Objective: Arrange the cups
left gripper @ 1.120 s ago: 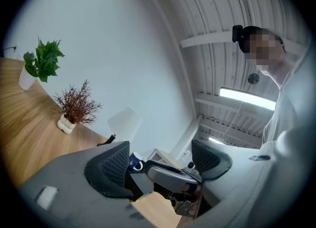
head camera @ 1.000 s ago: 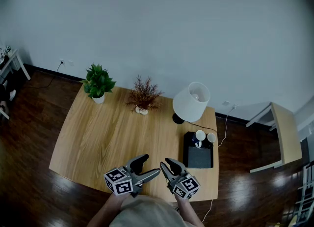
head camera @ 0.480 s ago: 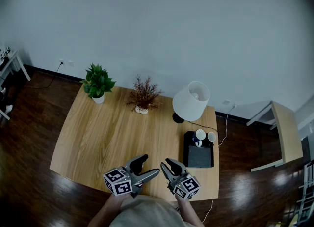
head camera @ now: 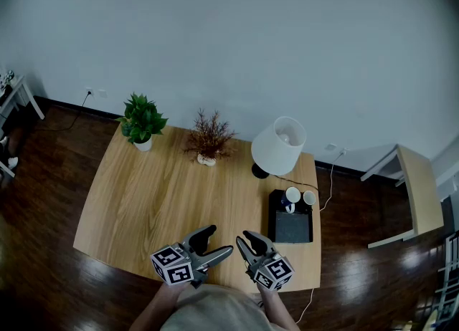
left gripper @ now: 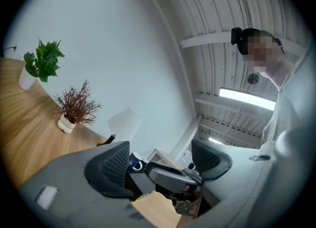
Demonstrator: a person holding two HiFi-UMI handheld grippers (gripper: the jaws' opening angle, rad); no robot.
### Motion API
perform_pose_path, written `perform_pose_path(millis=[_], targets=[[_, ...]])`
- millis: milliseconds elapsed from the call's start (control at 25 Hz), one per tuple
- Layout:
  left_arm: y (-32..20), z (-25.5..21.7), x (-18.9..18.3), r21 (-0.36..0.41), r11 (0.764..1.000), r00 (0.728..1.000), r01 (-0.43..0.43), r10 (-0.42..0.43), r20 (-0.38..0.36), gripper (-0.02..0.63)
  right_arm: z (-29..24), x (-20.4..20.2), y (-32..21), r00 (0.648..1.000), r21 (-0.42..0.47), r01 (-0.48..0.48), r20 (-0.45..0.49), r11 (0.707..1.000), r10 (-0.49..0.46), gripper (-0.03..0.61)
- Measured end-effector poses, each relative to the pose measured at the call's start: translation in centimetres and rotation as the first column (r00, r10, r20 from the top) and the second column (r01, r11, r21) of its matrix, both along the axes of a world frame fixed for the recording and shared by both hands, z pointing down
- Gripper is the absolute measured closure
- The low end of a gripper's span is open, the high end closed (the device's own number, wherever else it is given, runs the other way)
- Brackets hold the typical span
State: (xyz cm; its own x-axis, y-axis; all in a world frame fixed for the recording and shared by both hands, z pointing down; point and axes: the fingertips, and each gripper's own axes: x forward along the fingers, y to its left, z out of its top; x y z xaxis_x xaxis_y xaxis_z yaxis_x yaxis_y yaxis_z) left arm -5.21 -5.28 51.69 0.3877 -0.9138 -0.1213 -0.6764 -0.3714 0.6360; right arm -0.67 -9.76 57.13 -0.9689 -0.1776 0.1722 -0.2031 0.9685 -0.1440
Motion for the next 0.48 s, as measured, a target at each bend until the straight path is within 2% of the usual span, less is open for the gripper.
perform_pose_path(millis=[480], targets=[[-0.15,0.12,0.68,-0.007,1.0,1.0,-0.019,0.019,0.004,0.23,0.12,0.14,-0.23,1.0,-0.006,-0.006,-0.005,1.0,0.006,0.476]])
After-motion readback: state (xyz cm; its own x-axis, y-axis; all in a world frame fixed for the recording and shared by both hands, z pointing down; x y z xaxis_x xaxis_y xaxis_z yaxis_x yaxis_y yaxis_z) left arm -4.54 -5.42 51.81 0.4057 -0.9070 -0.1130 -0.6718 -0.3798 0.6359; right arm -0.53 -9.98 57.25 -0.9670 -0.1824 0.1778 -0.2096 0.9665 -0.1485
